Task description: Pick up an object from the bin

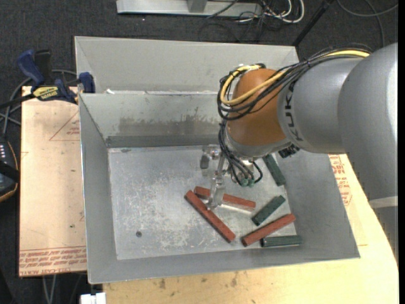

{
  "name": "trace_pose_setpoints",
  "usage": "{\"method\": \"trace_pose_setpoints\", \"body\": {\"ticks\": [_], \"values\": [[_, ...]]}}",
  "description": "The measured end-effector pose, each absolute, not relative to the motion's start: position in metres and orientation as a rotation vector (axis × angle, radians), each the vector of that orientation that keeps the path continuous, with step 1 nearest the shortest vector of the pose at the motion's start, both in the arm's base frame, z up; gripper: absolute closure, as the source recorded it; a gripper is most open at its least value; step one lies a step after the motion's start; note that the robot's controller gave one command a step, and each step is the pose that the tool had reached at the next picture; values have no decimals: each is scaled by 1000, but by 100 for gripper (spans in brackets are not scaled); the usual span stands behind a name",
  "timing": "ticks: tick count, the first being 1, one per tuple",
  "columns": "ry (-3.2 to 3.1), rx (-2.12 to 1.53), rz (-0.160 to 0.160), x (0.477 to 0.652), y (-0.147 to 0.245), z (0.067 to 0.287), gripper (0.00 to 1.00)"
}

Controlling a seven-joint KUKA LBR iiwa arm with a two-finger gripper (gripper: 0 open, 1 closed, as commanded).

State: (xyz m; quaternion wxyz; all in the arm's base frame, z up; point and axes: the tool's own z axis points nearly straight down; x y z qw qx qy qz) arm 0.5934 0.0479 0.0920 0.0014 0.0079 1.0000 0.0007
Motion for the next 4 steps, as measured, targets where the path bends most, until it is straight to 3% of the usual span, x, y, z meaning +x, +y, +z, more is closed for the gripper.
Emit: {"method": "trace_pose_setpoints", "body": {"ticks": [1,2,3,4], "values": [[3138,-40,2,571,55,71,0],[3134,-50,-3,607,-10,72,0],[3137,-58,2,606,-5,72,100],[3130,-53,-2,584,-50,221,100]]}}
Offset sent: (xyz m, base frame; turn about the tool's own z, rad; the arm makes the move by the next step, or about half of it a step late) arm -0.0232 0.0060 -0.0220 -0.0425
